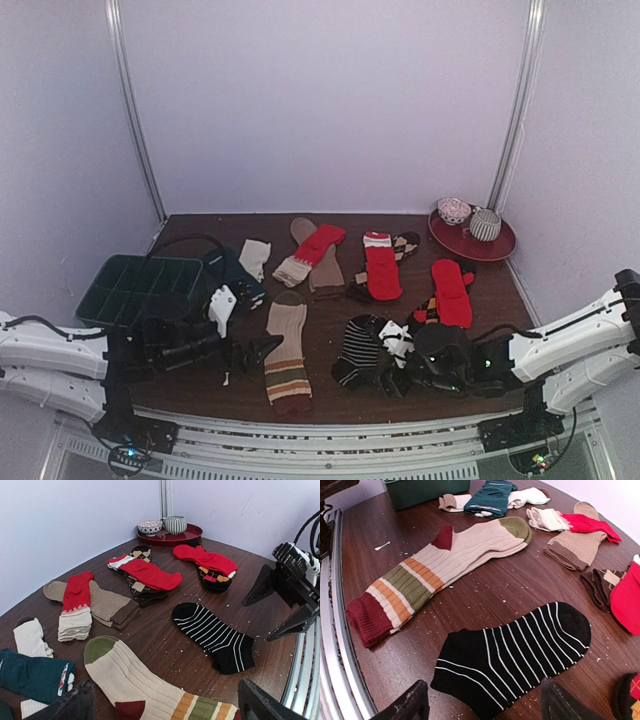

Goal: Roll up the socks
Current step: Roll a pair of socks at the center of the board.

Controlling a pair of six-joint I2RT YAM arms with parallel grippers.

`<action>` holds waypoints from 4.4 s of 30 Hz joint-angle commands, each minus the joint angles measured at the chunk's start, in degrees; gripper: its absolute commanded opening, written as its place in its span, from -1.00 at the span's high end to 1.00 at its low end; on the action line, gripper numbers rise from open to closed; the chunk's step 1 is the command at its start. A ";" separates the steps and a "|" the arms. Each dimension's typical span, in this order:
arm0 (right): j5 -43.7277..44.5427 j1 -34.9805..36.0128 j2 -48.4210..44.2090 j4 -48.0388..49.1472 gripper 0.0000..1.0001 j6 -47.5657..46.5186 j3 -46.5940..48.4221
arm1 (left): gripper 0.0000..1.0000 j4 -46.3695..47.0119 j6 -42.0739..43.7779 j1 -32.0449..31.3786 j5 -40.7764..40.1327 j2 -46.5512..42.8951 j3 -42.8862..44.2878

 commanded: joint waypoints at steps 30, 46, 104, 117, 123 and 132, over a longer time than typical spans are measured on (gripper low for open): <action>-8.29 0.52 16.01 3.01 -0.48 -9.23 4.14 | -0.96 4.25 -0.80 -0.30 2.97 1.42 -1.21; -5.55 -0.37 21.30 4.32 0.68 -5.23 4.21 | -0.96 3.73 -0.09 -0.30 5.88 1.72 -0.87; -56.85 -21.77 20.03 -6.85 1.00 20.69 8.64 | 0.27 24.70 14.95 -2.32 40.48 57.00 21.29; -58.17 -21.98 19.64 -7.09 1.00 19.54 8.09 | -0.39 27.51 13.15 -2.38 37.15 57.36 20.27; -58.52 -21.98 19.21 -7.12 1.00 19.44 7.27 | -0.46 31.56 13.55 -2.52 37.93 53.41 17.13; -58.81 -21.93 18.16 -7.25 1.00 19.78 7.15 | -0.48 28.54 15.55 -3.68 39.95 55.77 20.68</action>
